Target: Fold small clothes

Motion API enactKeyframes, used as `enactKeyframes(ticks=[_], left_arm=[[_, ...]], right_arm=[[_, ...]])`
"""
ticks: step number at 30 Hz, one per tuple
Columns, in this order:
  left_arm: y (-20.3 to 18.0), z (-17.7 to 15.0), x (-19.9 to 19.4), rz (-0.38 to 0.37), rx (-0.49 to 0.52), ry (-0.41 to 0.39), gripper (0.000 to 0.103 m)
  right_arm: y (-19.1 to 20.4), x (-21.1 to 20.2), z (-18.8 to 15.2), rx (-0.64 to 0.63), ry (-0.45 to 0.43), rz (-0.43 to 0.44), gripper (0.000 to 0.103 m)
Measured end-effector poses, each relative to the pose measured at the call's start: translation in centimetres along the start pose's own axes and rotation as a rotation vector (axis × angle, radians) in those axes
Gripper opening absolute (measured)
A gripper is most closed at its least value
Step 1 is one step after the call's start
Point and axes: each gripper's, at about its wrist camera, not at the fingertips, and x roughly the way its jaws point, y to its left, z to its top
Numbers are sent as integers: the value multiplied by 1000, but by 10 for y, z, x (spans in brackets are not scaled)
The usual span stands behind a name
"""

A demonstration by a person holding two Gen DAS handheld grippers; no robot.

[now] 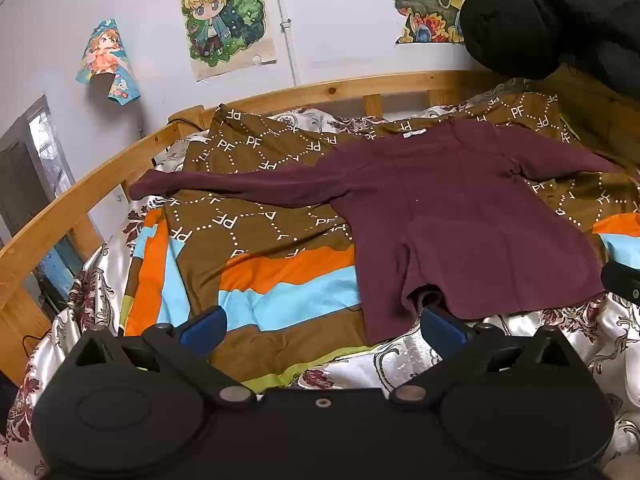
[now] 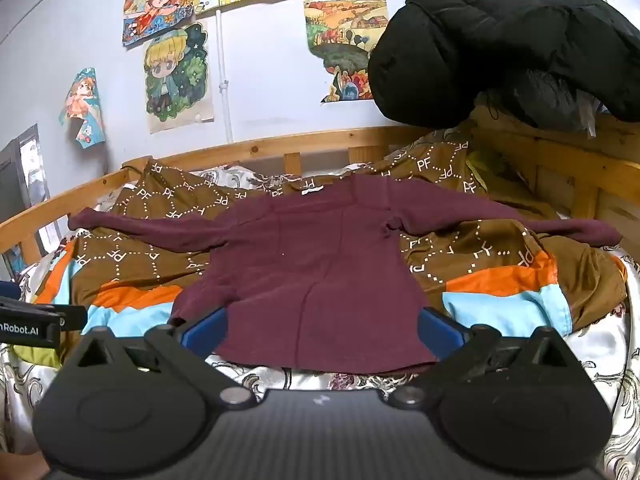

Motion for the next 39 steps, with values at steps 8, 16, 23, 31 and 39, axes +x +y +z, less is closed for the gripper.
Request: enactKeyframes(ticks=[8, 16, 23, 31, 39], left_arm=[[1, 0, 0, 1, -3, 2, 102], [2, -3, -2, 8, -3, -2, 102], [4, -6, -5, 7, -3, -4, 102], [1, 1, -2, 14, -1, -4, 102], [2, 1, -2, 14, -1, -5, 102]], right_arm=[[0, 1, 0, 2, 1, 2, 103], [0, 2, 0, 3, 7, 1, 103], [0, 1, 0, 3, 8, 0, 103], [0, 1, -1, 3, 9, 0, 103], [0, 2, 0, 4, 11, 0, 103]])
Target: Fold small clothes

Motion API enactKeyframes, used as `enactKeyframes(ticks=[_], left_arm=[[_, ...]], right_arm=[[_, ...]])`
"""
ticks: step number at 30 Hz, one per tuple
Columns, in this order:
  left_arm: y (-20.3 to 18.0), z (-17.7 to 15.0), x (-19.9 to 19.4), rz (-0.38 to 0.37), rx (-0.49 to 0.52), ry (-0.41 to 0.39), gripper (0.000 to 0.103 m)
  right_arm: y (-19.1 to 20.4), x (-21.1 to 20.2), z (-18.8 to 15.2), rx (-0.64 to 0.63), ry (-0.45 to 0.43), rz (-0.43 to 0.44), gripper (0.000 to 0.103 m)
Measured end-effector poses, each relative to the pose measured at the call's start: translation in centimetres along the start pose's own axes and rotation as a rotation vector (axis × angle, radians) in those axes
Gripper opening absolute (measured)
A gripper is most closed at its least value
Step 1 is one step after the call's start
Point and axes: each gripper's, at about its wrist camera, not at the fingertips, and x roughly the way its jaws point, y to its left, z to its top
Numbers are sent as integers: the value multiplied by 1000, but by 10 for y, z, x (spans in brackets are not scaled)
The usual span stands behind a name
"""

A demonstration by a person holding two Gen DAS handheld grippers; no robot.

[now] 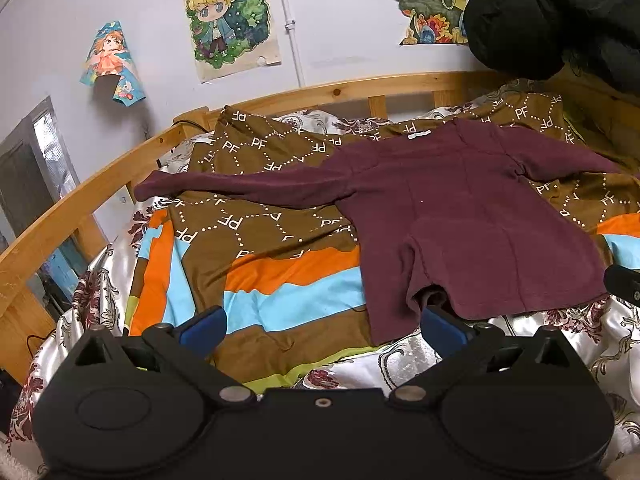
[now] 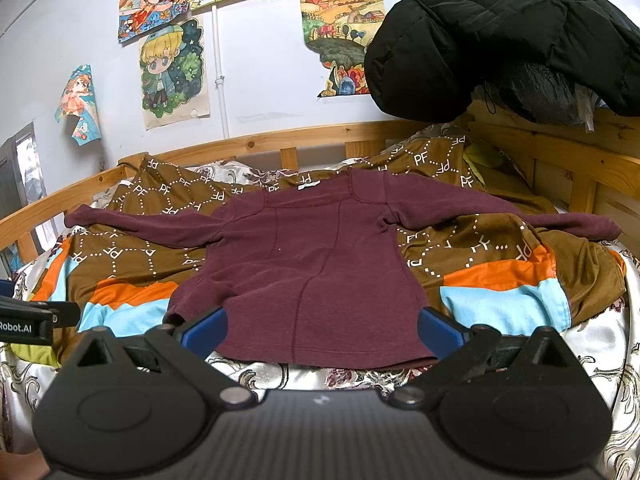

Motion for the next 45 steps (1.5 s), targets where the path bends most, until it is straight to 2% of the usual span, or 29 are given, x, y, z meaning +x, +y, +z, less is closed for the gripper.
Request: enactKeyframes(ticks=[45], left_arm=[[6, -3, 1, 4, 2, 4, 102]], right_arm=[[1, 2, 0, 1, 6, -2, 103]])
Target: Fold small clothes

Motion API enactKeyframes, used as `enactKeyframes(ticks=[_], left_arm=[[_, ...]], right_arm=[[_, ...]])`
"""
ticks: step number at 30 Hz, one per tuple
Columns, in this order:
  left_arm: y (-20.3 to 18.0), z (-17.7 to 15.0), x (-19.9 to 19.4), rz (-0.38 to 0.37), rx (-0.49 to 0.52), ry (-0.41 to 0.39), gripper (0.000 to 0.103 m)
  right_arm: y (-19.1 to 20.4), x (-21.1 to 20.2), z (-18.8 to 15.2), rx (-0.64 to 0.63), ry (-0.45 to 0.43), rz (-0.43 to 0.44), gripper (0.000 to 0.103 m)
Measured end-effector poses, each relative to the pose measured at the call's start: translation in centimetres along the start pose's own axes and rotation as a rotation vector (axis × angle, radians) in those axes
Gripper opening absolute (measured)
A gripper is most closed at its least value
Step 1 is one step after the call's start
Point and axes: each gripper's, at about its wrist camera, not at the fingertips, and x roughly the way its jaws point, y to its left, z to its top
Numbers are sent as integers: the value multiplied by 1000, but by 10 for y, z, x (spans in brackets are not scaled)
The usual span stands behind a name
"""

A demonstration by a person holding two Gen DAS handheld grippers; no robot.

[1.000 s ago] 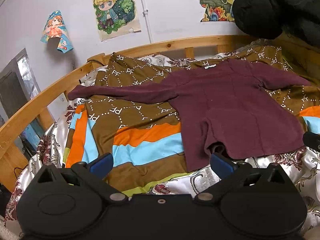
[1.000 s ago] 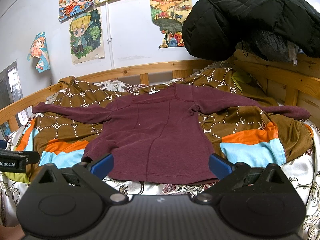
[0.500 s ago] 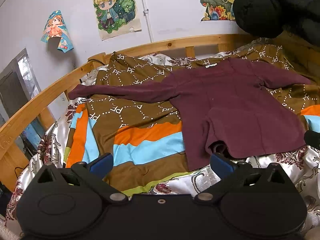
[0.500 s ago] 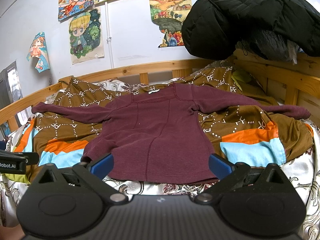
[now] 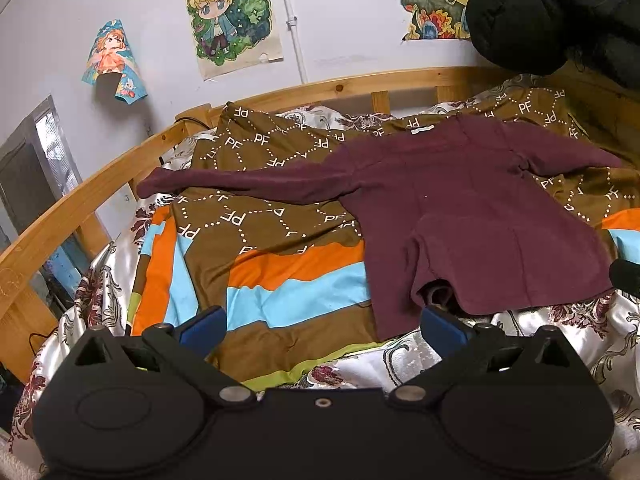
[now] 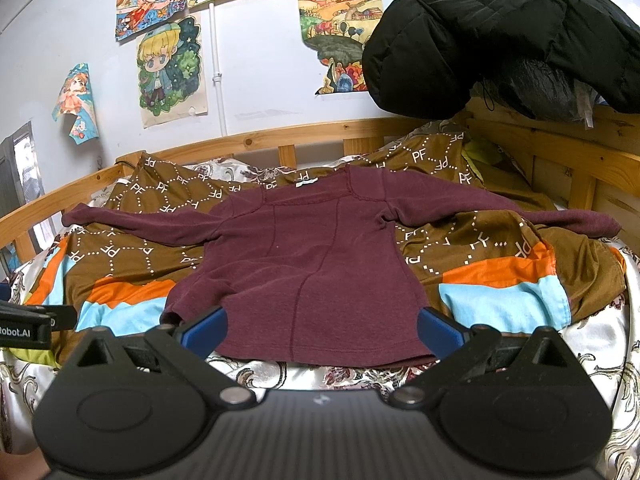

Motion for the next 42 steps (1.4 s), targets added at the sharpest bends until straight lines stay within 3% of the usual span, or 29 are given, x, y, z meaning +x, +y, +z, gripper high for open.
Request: enactKeyframes(ticks=[7, 13, 18, 25, 31, 37, 42], left_arm=[[2, -5, 9, 8, -4, 26, 102], [-2, -1, 24, 11, -17, 90, 102], [-16, 26, 37, 9, 21, 84, 102], [-57, 81, 61, -72, 59, 66, 102], [-103, 120, 99, -116, 97, 71, 102], [-143, 135, 154, -130, 151, 93, 102], [-166, 144, 200, -146, 138, 96, 102]], right_arm=[[-2, 4, -1, 3, 6, -11, 103], [-1, 7, 3, 9, 51, -90, 103], [-11, 12, 14, 36, 76, -153, 103], [-54, 40, 49, 189, 152, -175, 103], [-97, 69, 68, 242, 131, -221, 103], [-129, 106, 93, 250, 115, -248, 103], [-164, 125, 98, 271, -14, -364, 103]])
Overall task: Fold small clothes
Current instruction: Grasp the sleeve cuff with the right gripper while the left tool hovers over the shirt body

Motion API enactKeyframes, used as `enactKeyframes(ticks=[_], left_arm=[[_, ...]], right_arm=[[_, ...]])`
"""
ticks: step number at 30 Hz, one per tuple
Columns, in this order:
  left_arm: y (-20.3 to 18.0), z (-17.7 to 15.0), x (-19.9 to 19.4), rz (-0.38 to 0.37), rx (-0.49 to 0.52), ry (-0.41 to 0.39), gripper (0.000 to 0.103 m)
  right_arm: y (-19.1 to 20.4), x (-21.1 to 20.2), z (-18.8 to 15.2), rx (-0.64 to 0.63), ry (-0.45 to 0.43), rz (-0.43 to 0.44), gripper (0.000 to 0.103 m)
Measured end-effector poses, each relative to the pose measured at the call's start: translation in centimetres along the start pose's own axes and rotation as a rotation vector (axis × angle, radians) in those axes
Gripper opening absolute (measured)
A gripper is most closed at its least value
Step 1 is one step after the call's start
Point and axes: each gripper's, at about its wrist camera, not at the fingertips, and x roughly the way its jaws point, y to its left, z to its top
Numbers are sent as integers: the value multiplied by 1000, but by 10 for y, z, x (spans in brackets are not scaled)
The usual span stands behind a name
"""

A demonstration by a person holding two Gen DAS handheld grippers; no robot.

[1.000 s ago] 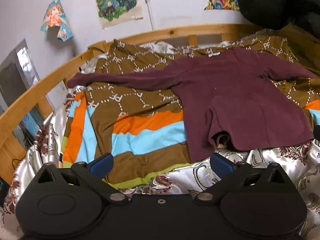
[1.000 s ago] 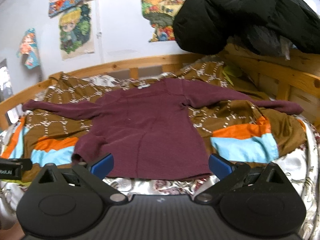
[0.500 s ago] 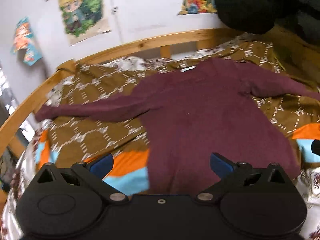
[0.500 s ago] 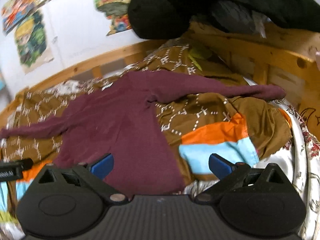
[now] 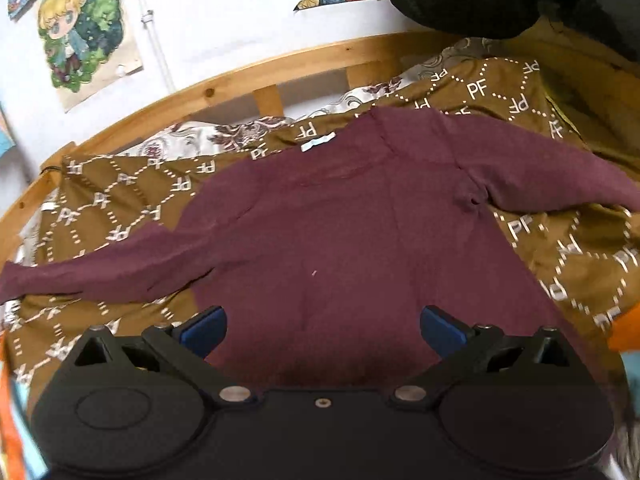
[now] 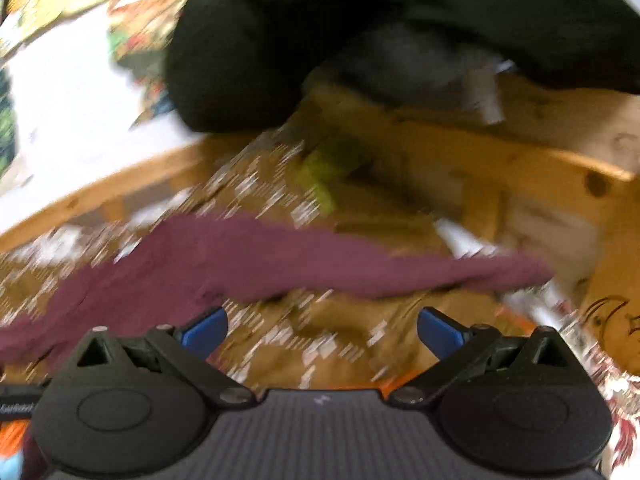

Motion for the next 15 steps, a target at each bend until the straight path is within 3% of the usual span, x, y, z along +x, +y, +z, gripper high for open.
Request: enactKeyframes(ticks=[2, 6, 12, 15], left_arm=[[-2, 6, 14, -17, -31, -5, 102], [-11, 12, 38, -49, -75, 4, 102], [-26, -4, 56, -60, -24, -4, 102], [-28, -7, 60, -73, -4, -10, 102]], right_arm=[[-19, 7, -6, 43, -63, -41, 103], [-63, 28, -15, 125, -33, -108, 103], [-107, 42, -13, 266, -62, -161, 103], [-122, 57, -15, 349, -53, -146, 103]])
